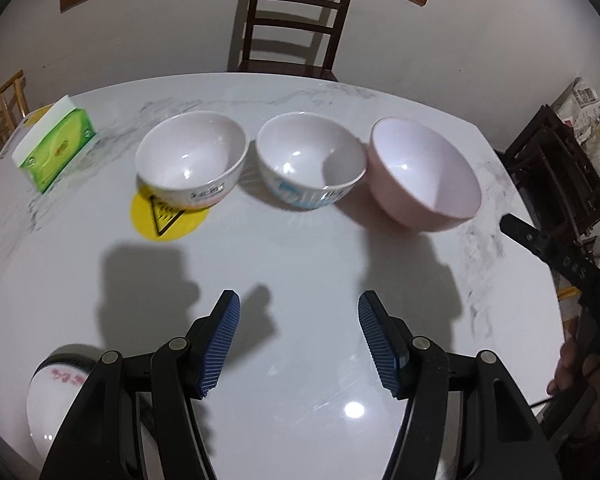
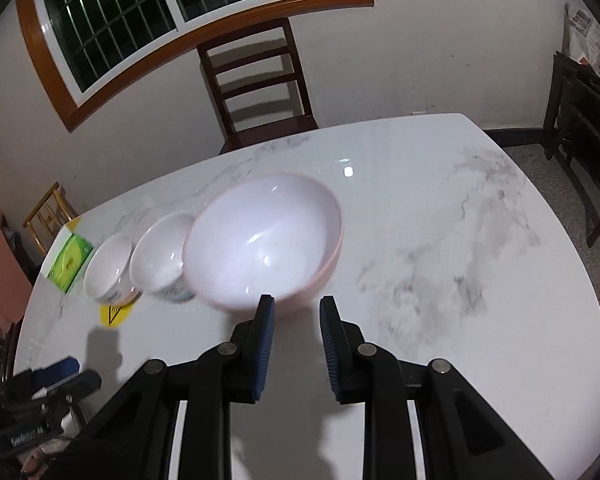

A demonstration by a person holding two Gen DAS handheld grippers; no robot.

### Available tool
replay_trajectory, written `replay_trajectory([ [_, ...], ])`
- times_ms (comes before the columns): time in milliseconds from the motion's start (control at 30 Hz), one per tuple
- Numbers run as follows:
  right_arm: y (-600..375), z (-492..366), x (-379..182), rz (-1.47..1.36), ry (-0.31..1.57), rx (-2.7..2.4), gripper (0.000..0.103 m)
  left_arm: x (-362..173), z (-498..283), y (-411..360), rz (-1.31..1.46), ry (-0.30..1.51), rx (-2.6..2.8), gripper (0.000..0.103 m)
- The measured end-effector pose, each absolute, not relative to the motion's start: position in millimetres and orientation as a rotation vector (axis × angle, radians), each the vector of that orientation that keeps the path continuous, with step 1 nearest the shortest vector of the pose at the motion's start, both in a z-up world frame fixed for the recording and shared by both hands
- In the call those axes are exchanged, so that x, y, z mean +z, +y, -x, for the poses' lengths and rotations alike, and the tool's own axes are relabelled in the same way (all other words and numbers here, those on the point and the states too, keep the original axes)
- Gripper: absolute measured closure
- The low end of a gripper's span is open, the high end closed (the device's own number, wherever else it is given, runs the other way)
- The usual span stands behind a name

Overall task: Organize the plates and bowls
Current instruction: 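Move the left tool to the rim of the large pink bowl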

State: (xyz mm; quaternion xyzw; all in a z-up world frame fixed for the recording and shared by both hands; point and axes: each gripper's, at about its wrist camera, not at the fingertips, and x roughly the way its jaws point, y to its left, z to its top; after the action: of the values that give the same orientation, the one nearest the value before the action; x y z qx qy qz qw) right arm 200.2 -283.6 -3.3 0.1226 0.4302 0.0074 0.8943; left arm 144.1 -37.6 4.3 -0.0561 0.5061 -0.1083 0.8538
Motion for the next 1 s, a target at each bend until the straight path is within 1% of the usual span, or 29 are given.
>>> replay_trajectory([
  [267,-293.7,-251.4,-18.9,-0.246,0.965,-0.024,0.079,-0.6,-159.3,-46.4,0.127,1.088,-0.219,0.044],
  [333,-295.5,-260.9,-25.0,-0.247,0.986,-0.033,0.078,-3.7,-162.4,-46.6,0.128,1.099,-0.215,0.044],
  [500,-298.5,-273.2,-32.4,-0.25,1.019,-0.044,0.078,-4.8,-173.7,-48.7,0.148,1.117,-0.21,0.045],
  [700,-298.0,-278.3,-37.1,-0.245,1.037,-0.039,0.078,4.1,-201.3,-68.9,0.192,1.142,-0.265,0.045],
  [733,-298.9,-279.0,-37.3,-0.247,1.035,-0.037,0.078,5.1,-205.6,-71.7,0.205,1.147,-0.271,0.047],
  [800,-301.1,-280.6,-37.9,-0.254,1.037,-0.037,0.078,6.5,-215.3,-77.6,0.238,1.165,-0.277,0.048],
  [933,-305.2,-284.2,-38.8,-0.267,1.035,-0.029,0.078,4.4,-227.2,-84.4,0.3,1.209,-0.289,0.055],
  [1000,-307.8,-286.3,-39.5,-0.27,1.031,-0.025,0.078,1.8,-231.3,-86.6,0.338,1.228,-0.293,0.057],
])
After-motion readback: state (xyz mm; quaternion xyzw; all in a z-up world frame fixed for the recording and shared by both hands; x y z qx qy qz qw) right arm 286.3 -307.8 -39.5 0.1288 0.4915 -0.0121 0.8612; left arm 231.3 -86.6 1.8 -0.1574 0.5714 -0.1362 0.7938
